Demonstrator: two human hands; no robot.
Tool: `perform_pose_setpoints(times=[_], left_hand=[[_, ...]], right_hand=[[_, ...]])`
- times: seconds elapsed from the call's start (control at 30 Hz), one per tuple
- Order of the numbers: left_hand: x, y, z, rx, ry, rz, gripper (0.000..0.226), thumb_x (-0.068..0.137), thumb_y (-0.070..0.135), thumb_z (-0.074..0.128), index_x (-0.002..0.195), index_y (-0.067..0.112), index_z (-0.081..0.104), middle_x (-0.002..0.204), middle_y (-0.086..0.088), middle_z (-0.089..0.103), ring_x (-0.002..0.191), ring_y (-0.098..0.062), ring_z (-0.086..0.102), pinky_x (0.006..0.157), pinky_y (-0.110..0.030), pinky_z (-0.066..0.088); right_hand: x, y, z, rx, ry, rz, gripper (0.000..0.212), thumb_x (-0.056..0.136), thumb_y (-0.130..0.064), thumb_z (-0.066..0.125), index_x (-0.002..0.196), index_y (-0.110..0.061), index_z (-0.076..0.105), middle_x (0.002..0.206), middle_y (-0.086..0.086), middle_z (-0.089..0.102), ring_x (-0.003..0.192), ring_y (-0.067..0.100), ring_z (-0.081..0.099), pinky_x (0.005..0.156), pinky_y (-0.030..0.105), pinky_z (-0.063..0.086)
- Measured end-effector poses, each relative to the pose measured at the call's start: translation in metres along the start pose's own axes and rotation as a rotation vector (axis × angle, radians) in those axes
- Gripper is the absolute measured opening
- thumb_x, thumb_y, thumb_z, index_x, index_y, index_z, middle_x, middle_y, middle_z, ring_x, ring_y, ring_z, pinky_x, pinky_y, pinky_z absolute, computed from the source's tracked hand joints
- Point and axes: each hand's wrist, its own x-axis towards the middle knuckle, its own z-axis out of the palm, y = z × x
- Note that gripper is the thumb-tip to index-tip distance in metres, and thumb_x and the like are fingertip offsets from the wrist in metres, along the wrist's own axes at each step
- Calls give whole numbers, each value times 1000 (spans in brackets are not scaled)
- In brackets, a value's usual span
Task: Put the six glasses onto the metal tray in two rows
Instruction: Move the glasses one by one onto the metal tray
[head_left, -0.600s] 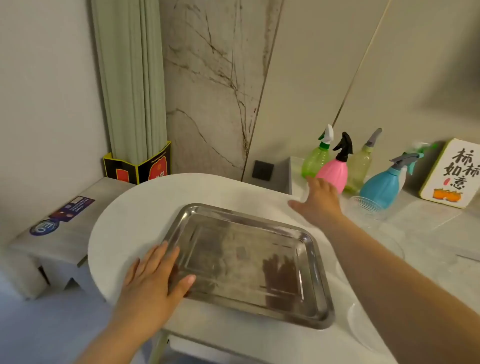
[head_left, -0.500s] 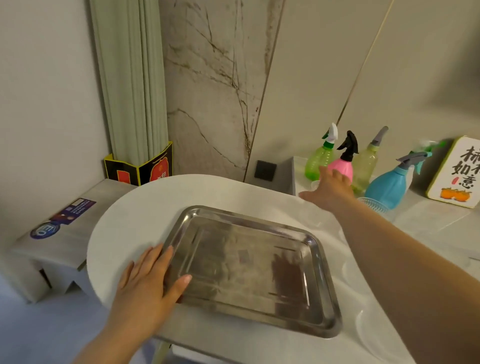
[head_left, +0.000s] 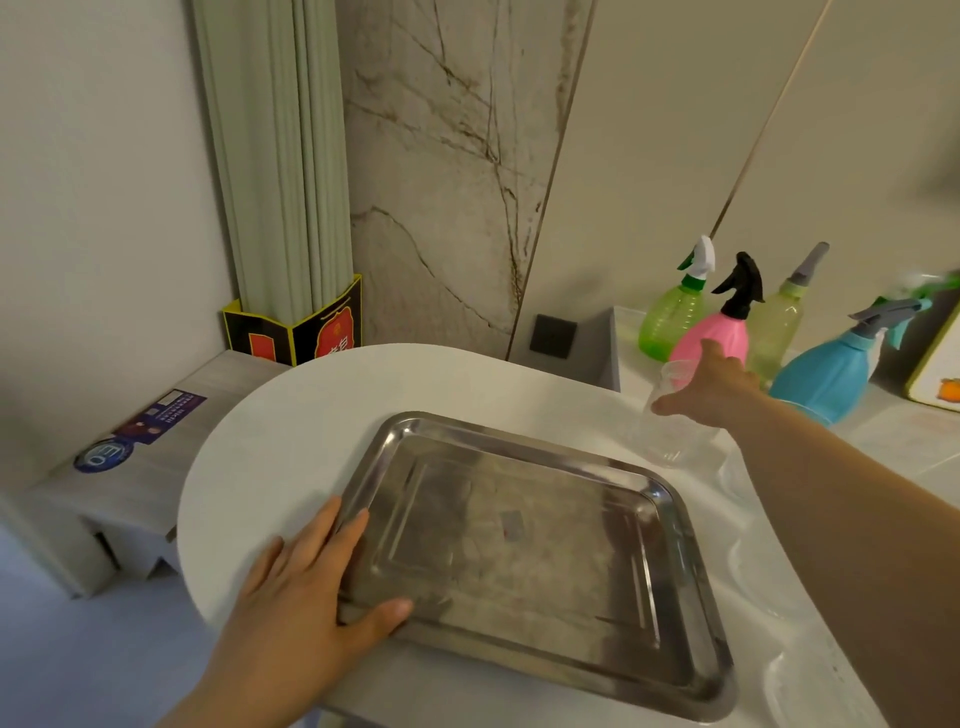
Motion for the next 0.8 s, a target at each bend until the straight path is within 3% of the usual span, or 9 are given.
perform_pose_setpoints(times=[0.1,0.2,0.33,0.5,0.8], left_hand=[[-2,2,-2,-45,-7,-6,102,63,85,25,142,32,-9,145,18,-21,140,-10,2,112,-31,-1],[-2,5,-2,-34,-7,-57,98,77,72,42,144,24,-12,154,6,-14,140,-10,-1,113,-33,-1],[-1,8,-3,27,-46,-122,101,79,72,39,143,16,-15,156,0,-8,141,-14,-2,113,-36,-1],[-2,9,-4,50,-65,-116,100,79,73,38,144,16,-13,156,1,-6,141,-13,-3,113,-36,-2],[-4,7,-5,74,-93,-103,107,74,77,39,144,15,-13,156,-1,-6,141,-15,-6,113,-39,-5]], right_hand=[[-13,-8,-6,-66,181,-94,95,68,-29,73,139,-14,13,141,21,33,127,43,28,101,51,31],[-30,-25,-20,18,247,-225,90,68,-30,73,138,-16,18,141,18,34,128,40,28,103,49,29],[-62,-59,-23,234,71,-378,92,65,-29,76,138,-17,21,142,13,36,130,35,31,107,49,32],[-102,-101,7,262,-204,-556,96,64,-33,76,139,-17,19,143,10,35,131,30,29,108,45,31],[-121,-138,48,163,-239,-640,92,67,-32,74,138,-18,19,146,8,30,133,31,22,105,45,29]])
